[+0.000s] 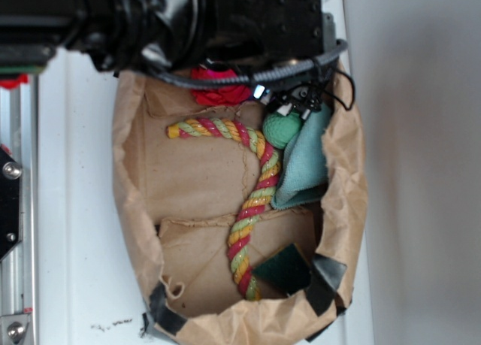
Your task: Grab the red paper.
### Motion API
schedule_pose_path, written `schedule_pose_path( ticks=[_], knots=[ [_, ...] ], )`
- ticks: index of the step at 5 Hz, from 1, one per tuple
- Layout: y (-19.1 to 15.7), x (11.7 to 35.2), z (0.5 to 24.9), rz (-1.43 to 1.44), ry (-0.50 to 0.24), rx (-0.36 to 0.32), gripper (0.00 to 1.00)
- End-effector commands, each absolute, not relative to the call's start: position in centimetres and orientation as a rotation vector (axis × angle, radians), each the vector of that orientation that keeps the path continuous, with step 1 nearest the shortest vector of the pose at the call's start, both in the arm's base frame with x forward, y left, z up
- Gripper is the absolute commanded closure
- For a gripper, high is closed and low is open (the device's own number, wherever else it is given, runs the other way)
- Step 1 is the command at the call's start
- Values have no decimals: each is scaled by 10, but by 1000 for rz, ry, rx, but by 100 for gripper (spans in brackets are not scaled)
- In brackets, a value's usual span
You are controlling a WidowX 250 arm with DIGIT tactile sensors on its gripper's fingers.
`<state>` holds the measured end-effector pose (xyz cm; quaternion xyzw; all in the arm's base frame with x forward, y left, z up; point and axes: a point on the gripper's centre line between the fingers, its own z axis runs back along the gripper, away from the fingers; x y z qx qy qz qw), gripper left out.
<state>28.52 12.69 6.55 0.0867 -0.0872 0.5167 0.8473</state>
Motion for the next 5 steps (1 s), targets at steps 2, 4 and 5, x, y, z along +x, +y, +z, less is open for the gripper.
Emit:
schedule_pose_path(
  ticks=[2,4,5],
  knots=[
    [119,250,92,1077,-231,8,0],
    [90,260,86,1091,-258,1,0],
    [94,273,77,1116,-291,32,0]
  ],
)
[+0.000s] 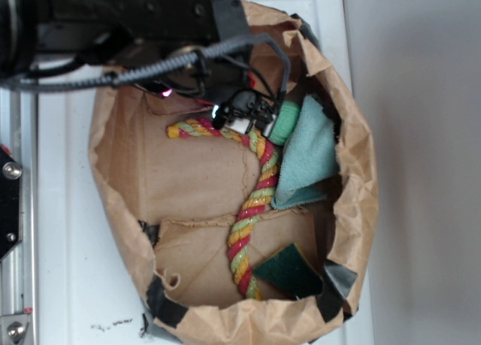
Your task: Grab the red paper.
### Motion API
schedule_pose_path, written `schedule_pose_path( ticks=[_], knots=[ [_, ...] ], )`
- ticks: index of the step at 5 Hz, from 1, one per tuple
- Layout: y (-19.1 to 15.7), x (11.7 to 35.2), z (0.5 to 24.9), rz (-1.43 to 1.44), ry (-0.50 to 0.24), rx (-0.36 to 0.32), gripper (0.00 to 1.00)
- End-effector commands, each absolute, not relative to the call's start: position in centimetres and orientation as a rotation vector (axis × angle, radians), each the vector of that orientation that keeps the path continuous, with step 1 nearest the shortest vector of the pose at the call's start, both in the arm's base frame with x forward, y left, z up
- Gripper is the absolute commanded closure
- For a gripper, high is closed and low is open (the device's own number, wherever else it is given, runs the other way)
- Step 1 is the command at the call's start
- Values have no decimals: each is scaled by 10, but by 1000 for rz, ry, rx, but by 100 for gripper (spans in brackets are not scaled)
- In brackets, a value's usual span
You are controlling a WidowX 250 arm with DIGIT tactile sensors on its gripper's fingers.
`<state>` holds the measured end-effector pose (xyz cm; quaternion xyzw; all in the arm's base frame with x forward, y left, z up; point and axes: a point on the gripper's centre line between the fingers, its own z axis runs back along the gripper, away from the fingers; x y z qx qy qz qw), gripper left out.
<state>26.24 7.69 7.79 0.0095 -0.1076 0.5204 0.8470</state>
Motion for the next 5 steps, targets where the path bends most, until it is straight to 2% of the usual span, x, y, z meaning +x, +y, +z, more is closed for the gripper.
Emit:
schedule_pose_path(
  ticks=[1,3,4,5],
  knots=[
    [116,283,72,1153,-325,70,0],
    [151,305,62,1253,-394,158,0],
    [158,304,50,1243,-398,203,0],
    [153,297,26,1173,-381,262,0]
  ],
)
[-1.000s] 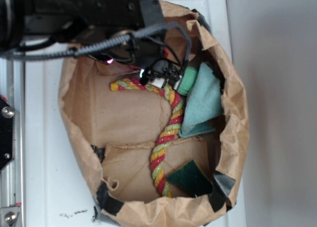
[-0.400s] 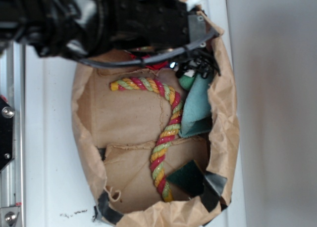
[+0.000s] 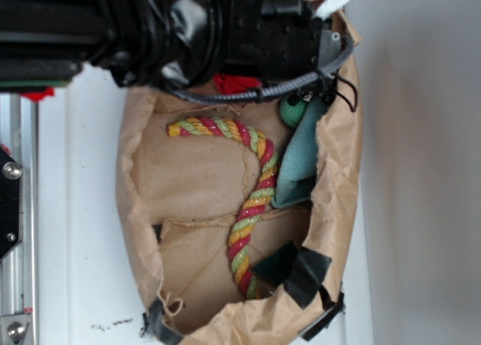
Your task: Grab the red paper.
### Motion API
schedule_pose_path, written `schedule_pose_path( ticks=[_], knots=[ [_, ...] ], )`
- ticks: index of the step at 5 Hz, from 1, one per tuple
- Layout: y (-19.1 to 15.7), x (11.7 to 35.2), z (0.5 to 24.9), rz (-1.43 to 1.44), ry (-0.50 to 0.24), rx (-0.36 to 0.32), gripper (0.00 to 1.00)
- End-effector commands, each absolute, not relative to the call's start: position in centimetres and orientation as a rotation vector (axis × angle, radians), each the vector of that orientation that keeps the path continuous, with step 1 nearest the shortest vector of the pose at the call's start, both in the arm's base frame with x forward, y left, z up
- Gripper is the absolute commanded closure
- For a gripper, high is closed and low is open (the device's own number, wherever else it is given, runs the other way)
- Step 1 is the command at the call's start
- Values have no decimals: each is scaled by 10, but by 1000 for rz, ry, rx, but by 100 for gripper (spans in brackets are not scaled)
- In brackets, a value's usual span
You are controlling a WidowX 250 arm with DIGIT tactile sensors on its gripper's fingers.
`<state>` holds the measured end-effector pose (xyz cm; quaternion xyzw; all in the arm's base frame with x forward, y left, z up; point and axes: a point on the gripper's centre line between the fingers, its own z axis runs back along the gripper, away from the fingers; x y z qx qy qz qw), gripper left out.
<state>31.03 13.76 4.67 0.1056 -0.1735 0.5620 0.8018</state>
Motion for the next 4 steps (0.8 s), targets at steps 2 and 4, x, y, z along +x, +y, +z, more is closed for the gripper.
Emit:
schedule_pose_path(
  ticks=[2,4],
  knots=[
    [156,266,-10,1034,-344,349,0],
    [158,271,11,1080,-400,290,100]
  ],
)
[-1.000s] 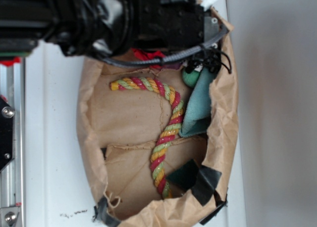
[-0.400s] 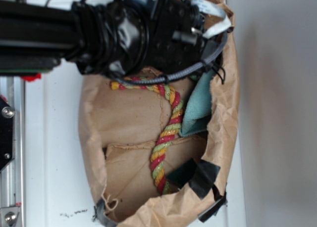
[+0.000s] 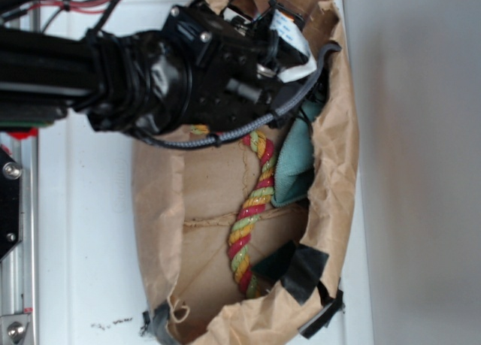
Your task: Grab the red paper.
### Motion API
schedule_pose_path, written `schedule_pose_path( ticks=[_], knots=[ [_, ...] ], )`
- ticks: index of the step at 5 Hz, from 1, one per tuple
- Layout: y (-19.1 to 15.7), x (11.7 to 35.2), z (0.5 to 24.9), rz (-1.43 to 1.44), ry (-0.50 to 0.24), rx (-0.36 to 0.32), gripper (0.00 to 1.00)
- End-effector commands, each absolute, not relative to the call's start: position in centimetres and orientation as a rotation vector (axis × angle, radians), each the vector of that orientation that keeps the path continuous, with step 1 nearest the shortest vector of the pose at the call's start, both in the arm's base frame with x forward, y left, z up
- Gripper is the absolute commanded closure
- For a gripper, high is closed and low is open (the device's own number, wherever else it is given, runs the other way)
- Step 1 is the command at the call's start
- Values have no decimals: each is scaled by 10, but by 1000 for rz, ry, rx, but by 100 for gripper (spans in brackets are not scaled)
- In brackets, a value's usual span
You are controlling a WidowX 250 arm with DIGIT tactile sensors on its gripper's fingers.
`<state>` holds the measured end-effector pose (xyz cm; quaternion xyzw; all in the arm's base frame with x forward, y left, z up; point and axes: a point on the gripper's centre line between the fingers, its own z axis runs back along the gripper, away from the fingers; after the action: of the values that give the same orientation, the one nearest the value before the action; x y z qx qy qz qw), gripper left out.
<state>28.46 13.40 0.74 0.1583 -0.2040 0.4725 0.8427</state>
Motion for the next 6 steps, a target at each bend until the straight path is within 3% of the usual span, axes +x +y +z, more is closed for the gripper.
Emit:
schedule_pose_path(
  ticks=[1,4,6],
  knots=[
    [161,274,23,1095,-415,258,100],
    [152,258,64,1047,-379,100,100],
    [122,259,92,976,-378,-20,100]
  ],
)
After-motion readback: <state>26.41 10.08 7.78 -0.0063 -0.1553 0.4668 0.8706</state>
